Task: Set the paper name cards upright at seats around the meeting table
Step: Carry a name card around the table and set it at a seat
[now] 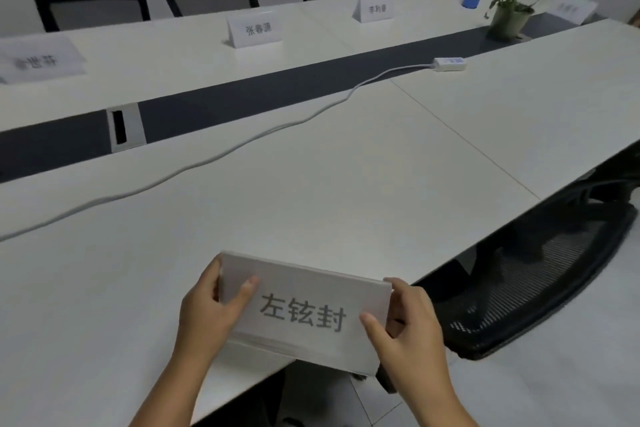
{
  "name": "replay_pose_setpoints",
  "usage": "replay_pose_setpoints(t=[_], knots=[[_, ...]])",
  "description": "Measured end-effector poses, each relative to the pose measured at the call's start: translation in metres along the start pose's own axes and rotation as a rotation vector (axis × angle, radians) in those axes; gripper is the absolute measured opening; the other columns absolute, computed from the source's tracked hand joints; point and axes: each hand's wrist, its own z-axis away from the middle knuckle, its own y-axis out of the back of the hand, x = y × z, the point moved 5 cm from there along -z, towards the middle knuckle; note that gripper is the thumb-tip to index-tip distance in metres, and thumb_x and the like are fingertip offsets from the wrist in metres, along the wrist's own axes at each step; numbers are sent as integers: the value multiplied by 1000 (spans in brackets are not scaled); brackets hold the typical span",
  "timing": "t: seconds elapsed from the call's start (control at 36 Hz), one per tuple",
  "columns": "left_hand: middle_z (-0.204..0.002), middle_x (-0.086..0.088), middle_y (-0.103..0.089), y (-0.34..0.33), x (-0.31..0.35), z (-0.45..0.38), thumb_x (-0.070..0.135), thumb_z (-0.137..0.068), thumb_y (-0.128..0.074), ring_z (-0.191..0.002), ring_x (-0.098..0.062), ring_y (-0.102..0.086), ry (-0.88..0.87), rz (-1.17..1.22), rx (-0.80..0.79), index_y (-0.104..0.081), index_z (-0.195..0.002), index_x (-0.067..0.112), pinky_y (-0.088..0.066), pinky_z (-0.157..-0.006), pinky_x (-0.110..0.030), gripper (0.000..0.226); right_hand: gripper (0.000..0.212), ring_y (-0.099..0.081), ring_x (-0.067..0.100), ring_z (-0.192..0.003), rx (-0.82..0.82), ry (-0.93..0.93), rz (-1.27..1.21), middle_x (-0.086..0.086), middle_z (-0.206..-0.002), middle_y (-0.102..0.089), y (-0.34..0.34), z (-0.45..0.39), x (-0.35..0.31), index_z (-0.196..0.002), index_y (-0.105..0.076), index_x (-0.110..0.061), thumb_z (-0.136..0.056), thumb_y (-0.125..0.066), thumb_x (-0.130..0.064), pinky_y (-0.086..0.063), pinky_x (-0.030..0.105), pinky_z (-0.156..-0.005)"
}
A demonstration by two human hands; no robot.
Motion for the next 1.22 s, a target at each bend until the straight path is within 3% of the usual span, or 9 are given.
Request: replay_pose_setpoints(t=[0.19, 0.33, 0.53, 0.72, 0.89, 0.94, 1.03, 1.14, 1.22], knots=[[-81, -5, -64, -20, -6, -54, 27, -78, -64, -77, -22, -61, 43, -151, 38, -52, -107, 11, -48, -66, -33, 36, 44, -41, 10, -84, 105, -112, -4, 0, -103, -35, -22, -84, -14, -122, -43, -8, -82, -59, -18, -34, 15, -68], [-108, -30, -61, -63, -14, -84, 27, -83, -58, -101, -37, -59, 151, -221, -44, -44, -124, 4, -48, -83, -40, 49, 49, -40, 17, -93, 211, -250, -97, 13, -122, -36, -27, -132, 7, -128, -38, -4, -82, -55, -12, -36, 27, -82], [-119, -14, -61, -106, -5, -95, 24, -88, -51, -109, -27, -57, 134, -213, -106, -31, -136, 21, -47, -91, -34, 52, 47, -42, 23, -108, 371, -301, -202, 8, -123, -35, -18, -143, 49, -128, -37, -10, -83, -53, -11, -38, 37, -91], [-142, -4, -40, -101, -2, -106, 23, -84, -58, -131, -15, -36, 17, -234, -40, -47, -127, 15, -24, -101, -17, 45, 71, -44, 28, -115, 407, -263, -197, 7, -121, -49, -13, -144, 46, -115, -46, -19, -52, -43, -53, -42, 49, -94], [-125, 10, -48, -86, 7, -101, 19, -76, -68, -119, 4, -45, -101, -80, 60, -55, -119, 10, -20, -86, 11, 45, 75, -37, 28, -127, 467, -75, -140, 10, -132, -45, 2, -138, 6, -119, -48, -18, -54, -41, -54, -35, 40, -97], [-117, 26, -55, -73, 16, -97, 47, -68, -64, -105, 27, -41, -139, 34, 113, -56, -116, 12, -23, -83, 12, 60, 74, -39, 24, -125, 483, 22, -144, 9, -133, -46, 6, -134, -16, -120, -48, -17, -56, -42, -53, -34, 28, -94], [-100, 40, -57, -42, 16, -86, 79, -64, -41, -97, 32, -41, -189, 107, 258, -61, -112, 19, -28, -84, 9, 80, 59, -44, 8, -111, 472, 172, -150, -21, -118, -51, 0, -128, -47, -118, -49, -25, -64, -45, -48, -34, 1, -87], [-99, 36, -61, 12, 3, -79, 57, -71, -50, -87, 22, -52, -167, 244, 520, -59, -100, 50, -36, -79, 4, 31, 41, -47, -2, -110, 346, 307, -222, -40, -112, -47, -49, -123, -83, -112, -44, -42, -71, -48, -42, -38, 9, -93], [-78, 49, -56, 50, -24, -86, 34, -76, -44, -76, 24, -51, -91, 285, 619, -55, -114, 25, -34, -71, 8, 40, 49, -40, -18, -109, 212, 397, -195, -31, -114, -45, -108, -123, -99, -119, -49, -15, -75, -47, -35, -32, -1, -90]])
